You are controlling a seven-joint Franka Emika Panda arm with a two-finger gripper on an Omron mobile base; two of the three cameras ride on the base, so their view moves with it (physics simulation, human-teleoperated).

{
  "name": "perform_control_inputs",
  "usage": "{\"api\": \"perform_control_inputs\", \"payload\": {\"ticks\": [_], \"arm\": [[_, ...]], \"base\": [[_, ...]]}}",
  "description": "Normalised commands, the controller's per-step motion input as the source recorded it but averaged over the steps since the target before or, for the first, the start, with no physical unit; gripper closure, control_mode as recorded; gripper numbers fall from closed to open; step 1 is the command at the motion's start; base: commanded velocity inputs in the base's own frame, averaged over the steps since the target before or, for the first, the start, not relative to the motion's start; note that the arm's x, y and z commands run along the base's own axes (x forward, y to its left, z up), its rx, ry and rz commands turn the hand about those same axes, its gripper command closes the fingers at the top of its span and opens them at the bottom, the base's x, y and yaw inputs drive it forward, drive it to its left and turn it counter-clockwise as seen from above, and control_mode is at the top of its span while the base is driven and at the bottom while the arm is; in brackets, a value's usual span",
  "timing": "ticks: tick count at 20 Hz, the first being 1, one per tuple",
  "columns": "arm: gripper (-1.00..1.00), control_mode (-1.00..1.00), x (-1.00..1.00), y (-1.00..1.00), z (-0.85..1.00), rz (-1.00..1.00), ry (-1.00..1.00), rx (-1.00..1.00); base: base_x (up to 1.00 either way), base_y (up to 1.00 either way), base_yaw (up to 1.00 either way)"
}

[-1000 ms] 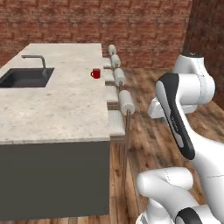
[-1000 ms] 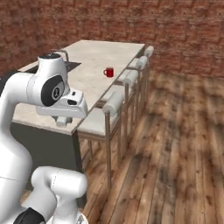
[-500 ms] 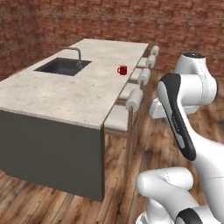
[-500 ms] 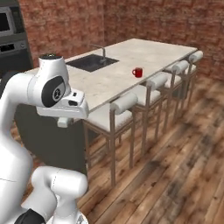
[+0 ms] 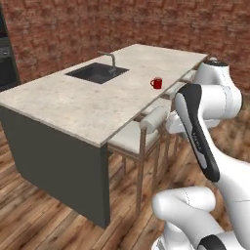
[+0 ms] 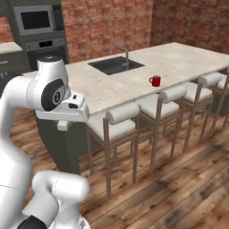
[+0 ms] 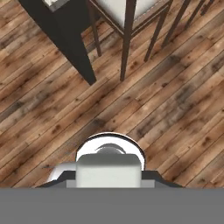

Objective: Pick up the marshmallow and place it in the cup of hot chocolate on the dining counter.

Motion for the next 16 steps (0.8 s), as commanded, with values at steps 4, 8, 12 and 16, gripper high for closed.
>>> {"api": "perform_control_inputs", "payload": {"ticks": [4, 8, 12, 16], "arm": [[1.0, 1.0, 0.0, 0.0, 0.0, 0.0, 0.0, 0.0], [1.0, 1.0, 0.0, 0.0, 0.0, 0.0, 0.0, 0.0], [1.0, 1.0, 0.0, 0.0, 0.0, 0.0, 0.0, 0.0], [1.0, 1.0, 0.0, 0.0, 0.0, 0.0, 0.0, 0.0]], "base": [[0.6, -1.0, 0.31], [0.55, -1.0, 0.39], [0.54, -0.97, 0.54], [0.5, -0.94, 0.57]]}}
